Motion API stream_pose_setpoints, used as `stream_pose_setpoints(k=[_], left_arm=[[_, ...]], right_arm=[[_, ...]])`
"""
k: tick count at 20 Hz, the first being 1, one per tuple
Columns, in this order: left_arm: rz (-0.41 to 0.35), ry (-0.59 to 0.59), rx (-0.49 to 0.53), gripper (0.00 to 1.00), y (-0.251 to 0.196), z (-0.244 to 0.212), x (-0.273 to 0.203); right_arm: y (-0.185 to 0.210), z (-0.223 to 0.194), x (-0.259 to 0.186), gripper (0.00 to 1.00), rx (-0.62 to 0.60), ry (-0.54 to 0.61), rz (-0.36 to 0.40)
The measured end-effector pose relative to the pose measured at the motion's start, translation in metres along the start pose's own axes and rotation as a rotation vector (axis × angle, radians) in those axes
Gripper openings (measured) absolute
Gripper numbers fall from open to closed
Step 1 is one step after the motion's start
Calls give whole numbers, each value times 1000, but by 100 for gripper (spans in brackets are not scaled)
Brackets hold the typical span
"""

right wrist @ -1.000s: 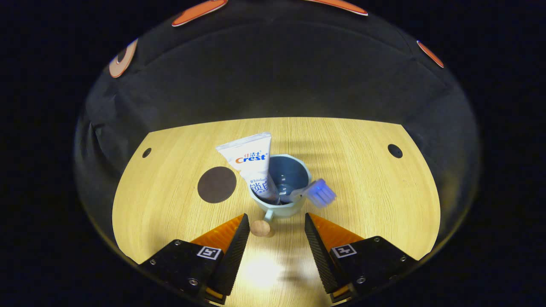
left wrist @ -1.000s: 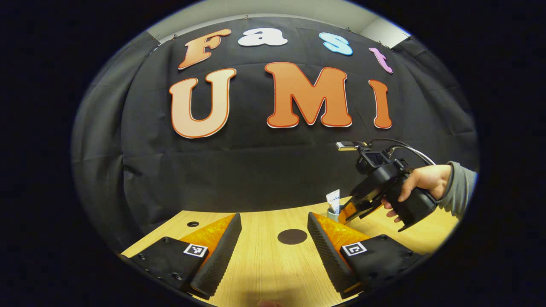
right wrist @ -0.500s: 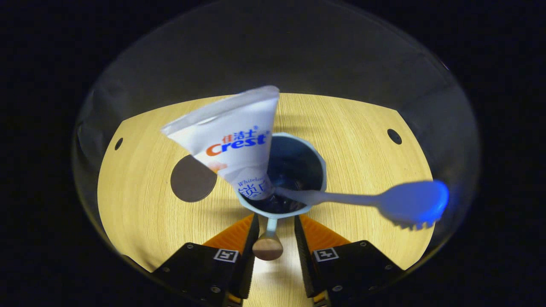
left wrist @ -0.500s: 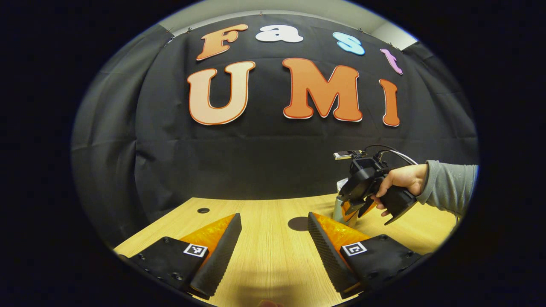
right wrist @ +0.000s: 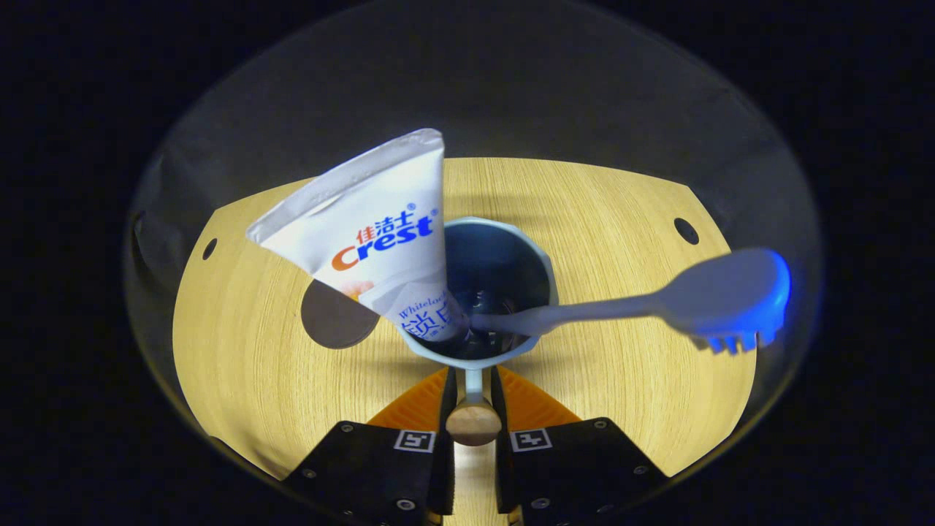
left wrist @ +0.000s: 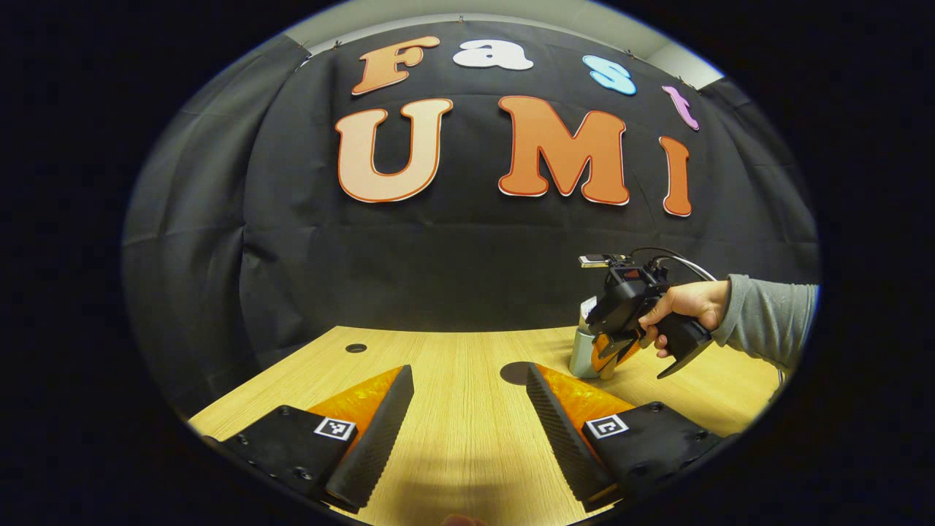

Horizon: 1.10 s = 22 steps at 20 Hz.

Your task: Put the toothbrush and toothpaste on the desktop into the cup, then pick up the cup and place it on the coaster on the desktop.

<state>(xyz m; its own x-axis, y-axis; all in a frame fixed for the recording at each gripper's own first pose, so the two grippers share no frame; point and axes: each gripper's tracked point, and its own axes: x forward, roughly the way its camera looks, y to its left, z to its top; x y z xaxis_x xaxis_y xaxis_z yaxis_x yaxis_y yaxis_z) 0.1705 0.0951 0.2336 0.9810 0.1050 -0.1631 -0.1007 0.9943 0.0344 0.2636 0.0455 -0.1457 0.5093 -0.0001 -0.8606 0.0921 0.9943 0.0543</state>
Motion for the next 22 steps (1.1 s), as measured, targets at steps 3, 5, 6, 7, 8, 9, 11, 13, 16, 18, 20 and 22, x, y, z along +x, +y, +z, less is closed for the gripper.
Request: stream_pose_setpoints(k=[3, 5, 6, 7, 8, 9, 11, 13, 16, 18, 20, 22], left_arm=[[5, 0, 12, 99, 2, -1, -3], [6, 1, 13, 96, 3, -3, -5], [10, 2, 10, 96, 4, -2, -7], [12, 0, 5, 99, 5, -2, -9], [13, 0, 0, 98, 6, -3, -11], [17, 2, -4, 99, 10, -7, -11], [31, 7, -6, 99, 17, -10, -15], [46, 17, -12, 99, 20, -13, -16], [63, 35, -22, 99, 26, -21, -14], [71, 47, -26, 99, 34, -29, -16], [79, 52, -27, 99, 42, -37, -19], [84, 56, -32, 99, 45, -39, -18]], right_arm=[[1, 5, -3, 23, -15, -30, 33], [2, 7, -4, 23, -55, -41, 42], [3, 10, -4, 23, -70, -54, 47], [5, 13, -3, 23, -83, -60, 54], [5, 13, -4, 23, -91, -60, 62], [5, 14, -5, 23, -100, -61, 72], [6, 14, -4, 23, -131, -64, 82], [7, 15, -3, 23, -173, -64, 88], [9, 13, 1, 22, -201, -45, 104], [9, 13, 1, 23, -229, -41, 98], [10, 14, 1, 23, -256, -42, 91], [10, 14, 0, 22, -258, -36, 101]])
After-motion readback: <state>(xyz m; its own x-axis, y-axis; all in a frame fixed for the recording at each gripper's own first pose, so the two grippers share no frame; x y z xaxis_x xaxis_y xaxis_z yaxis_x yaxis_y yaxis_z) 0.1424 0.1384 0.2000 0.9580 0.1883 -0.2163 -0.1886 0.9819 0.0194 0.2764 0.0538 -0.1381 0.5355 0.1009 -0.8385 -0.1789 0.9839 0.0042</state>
